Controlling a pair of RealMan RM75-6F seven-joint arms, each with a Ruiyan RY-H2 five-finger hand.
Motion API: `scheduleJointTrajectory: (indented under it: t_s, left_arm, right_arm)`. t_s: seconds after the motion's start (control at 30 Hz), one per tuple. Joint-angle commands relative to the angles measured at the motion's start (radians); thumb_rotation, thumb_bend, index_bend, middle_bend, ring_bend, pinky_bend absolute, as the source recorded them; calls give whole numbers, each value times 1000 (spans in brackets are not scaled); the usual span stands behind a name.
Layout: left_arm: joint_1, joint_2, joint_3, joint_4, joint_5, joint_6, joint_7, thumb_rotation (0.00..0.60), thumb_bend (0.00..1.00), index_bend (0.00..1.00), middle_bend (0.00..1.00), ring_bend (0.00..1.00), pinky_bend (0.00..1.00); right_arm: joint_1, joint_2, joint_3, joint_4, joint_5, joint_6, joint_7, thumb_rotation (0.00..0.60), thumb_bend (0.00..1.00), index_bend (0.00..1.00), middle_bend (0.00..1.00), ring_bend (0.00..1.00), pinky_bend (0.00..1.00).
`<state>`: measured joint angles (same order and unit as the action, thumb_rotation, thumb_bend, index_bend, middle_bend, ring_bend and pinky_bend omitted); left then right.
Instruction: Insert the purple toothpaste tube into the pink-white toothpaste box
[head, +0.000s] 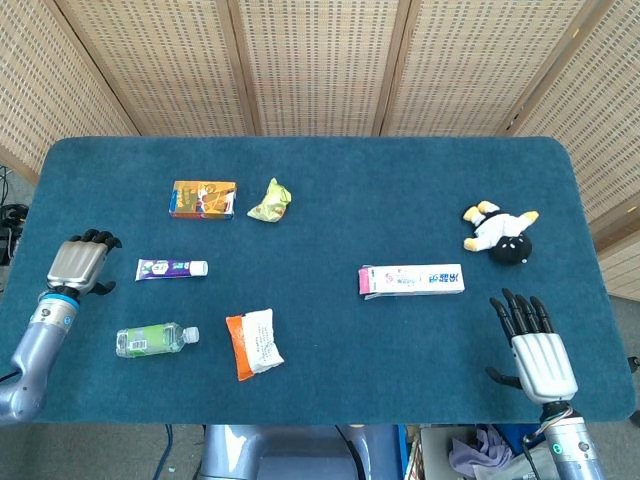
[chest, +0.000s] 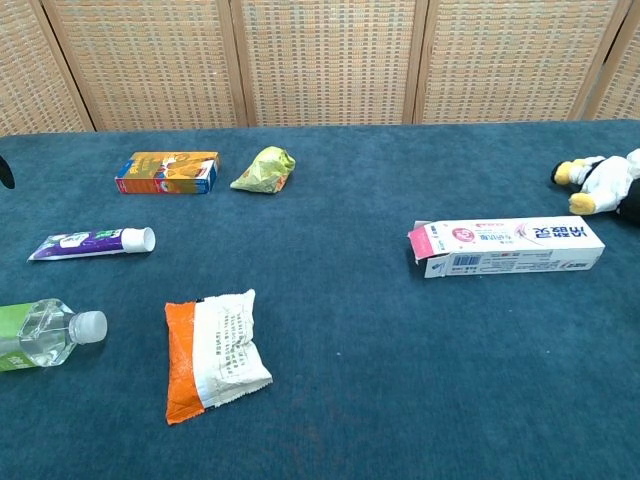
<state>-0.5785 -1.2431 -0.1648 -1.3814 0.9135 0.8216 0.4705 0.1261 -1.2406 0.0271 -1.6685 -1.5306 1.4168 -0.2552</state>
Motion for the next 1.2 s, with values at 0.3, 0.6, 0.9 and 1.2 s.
scheduleJointTrajectory:
  t_s: [0.3,0.6,0.9,1.2]
  left_arm:
    - [-78,-89,30,86,-122,-32,86,600,297,268,204,136,231]
    - [-135,-146,36,146,-203,-57,119,600,296,268,204,136,231]
    - [-174,-192,48,188,-251,-71,145,600,297,284,206,138,236]
    - [-204,-237,65,221,-302,-76,170,600,296,317,228,157,254]
  right_arm:
    - [3,0,3,10,15,-12,13,600,0,7,0,0,0]
    - [7,-5,4,20,26,-22,16,600,1,7,0,0,0]
    - [10,-11,4,26,33,-30,14,600,1,7,0,0,0]
    - [12,-13,5,30,35,-30,17,600,0,7,0,0,0]
